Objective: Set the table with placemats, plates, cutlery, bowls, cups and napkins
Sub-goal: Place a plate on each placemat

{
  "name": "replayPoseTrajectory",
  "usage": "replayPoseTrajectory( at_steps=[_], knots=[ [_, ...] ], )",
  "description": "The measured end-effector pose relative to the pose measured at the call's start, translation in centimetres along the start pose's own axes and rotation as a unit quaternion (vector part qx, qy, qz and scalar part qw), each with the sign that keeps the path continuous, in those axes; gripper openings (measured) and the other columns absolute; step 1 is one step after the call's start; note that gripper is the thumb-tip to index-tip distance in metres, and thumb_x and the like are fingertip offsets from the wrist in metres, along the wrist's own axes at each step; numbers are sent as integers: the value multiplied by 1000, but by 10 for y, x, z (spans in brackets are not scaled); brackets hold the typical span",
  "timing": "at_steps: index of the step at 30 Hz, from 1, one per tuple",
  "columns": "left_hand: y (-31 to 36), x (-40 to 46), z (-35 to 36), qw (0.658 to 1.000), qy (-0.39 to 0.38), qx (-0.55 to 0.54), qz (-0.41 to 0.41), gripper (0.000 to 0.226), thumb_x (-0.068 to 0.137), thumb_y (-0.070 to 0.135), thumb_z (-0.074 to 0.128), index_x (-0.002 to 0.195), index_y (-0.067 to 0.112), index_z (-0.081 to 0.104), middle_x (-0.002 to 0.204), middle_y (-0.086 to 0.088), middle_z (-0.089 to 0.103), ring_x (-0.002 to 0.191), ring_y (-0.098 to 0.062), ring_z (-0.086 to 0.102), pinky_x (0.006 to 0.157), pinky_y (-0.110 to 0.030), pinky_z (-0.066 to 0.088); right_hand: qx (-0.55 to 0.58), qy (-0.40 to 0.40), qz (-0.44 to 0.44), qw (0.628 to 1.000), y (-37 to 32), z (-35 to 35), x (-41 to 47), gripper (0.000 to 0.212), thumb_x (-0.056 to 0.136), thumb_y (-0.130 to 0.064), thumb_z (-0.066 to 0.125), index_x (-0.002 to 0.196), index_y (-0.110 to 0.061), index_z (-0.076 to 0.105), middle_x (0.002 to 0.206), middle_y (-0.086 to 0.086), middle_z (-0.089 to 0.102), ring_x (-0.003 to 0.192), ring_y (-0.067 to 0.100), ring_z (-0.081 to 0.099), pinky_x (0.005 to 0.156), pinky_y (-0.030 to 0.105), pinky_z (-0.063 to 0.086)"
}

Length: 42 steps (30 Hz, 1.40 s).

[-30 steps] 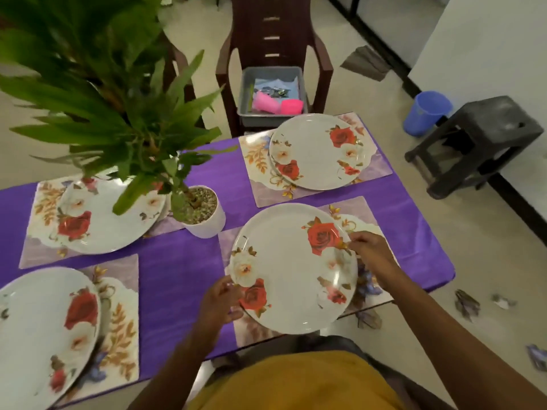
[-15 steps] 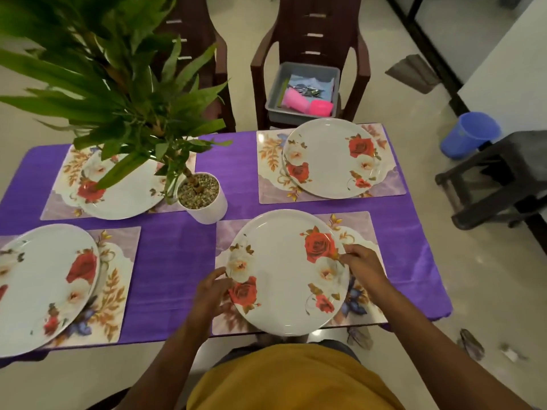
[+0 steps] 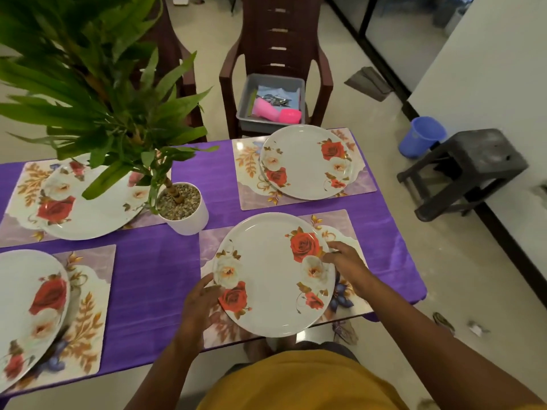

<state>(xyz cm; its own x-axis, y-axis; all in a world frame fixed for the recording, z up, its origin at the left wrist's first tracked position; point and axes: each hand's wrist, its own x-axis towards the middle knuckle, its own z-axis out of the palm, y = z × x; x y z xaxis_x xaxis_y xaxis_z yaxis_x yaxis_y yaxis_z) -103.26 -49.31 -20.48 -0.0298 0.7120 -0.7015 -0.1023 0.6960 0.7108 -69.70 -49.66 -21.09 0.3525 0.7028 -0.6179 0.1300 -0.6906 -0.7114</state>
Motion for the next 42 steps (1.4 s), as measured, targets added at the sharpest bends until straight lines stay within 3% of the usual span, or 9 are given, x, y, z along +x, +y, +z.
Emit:
replayPoseTrajectory(
  at_steps=[4, 8, 13, 15, 21, 25, 31, 38, 42],
  knots=[
    [2, -3, -1, 1000, -19, 8, 16, 24, 98, 3, 64, 116, 20, 64, 109, -7, 69, 95, -19, 65, 73, -34, 52, 1, 2, 2, 1000, -6, 1, -1, 33, 92, -10, 69, 121, -23, 59, 121, 0, 63, 114, 24, 59, 102, 42, 51],
    [-1, 3, -2, 999, -6, 28, 25, 28, 98, 4, 65, 122, 19, 61, 111, -8, 68, 96, -21, 65, 75, -36, 54, -7, -5, 8, 1000, -2, 0, 1, 48, 93, -13, 70, 138, -18, 56, 130, 1, 59, 122, 26, 56, 107, 44, 50],
    [-16, 12, 2, 969, 97, 201, 108, 41, 96, 15, 72, 135, 19, 61, 127, -11, 65, 109, -32, 68, 85, -48, 60, 7, 7, -11, 1000, 4, -14, 0, 41, 95, -23, 71, 134, -23, 58, 119, -2, 65, 111, 19, 64, 88, 35, 55],
    [-12, 9, 19, 950, 126, 232, 167, 40, 95, 14, 72, 133, 18, 61, 125, -7, 66, 110, -33, 68, 88, -52, 61, 6, 38, -20, 999, 9, -27, 2, 37, 95, -26, 71, 131, -24, 60, 114, -1, 67, 107, 19, 65, 91, 39, 57],
    [8, -6, 107, 916, 45, 252, 308, 26, 97, 14, 66, 121, 24, 68, 120, 9, 68, 99, -5, 65, 78, -23, 51, 57, 90, -40, 993, 18, -89, 7, 20, 100, -25, 65, 120, -23, 65, 104, -2, 68, 92, 17, 67, 81, 37, 56],
    [13, -13, 190, 918, -20, 261, 299, 31, 98, 0, 61, 105, 27, 75, 101, 11, 77, 96, -5, 69, 84, -28, 54, 85, 97, -64, 990, 29, -151, 23, 15, 102, -13, 62, 116, -14, 68, 96, 5, 69, 79, 16, 67, 66, 23, 51],
    [-18, -36, 333, 934, -30, 215, 283, 31, 98, -3, 59, 103, 23, 75, 92, 4, 77, 87, -15, 74, 76, -30, 59, 100, 63, -46, 992, 62, -271, 42, 16, 104, -17, 57, 109, -20, 71, 96, 4, 77, 85, 21, 72, 77, 37, 57],
    [-59, -57, 475, 955, -72, 186, 218, 34, 98, -14, 56, 101, 15, 75, 83, -3, 77, 71, -8, 67, 64, -18, 53, 100, 23, -17, 995, 105, -378, 58, 15, 102, -17, 59, 102, -19, 74, 91, 5, 78, 77, 16, 70, 67, 23, 54],
    [-66, -58, 532, 962, -95, 178, 186, 32, 100, -11, 55, 101, 15, 73, 83, -1, 77, 69, -8, 67, 63, -25, 51, 99, 5, -22, 995, 104, -414, 74, 16, 101, -14, 59, 103, -16, 74, 90, 6, 78, 72, 10, 70, 63, 20, 52]
  ],
)
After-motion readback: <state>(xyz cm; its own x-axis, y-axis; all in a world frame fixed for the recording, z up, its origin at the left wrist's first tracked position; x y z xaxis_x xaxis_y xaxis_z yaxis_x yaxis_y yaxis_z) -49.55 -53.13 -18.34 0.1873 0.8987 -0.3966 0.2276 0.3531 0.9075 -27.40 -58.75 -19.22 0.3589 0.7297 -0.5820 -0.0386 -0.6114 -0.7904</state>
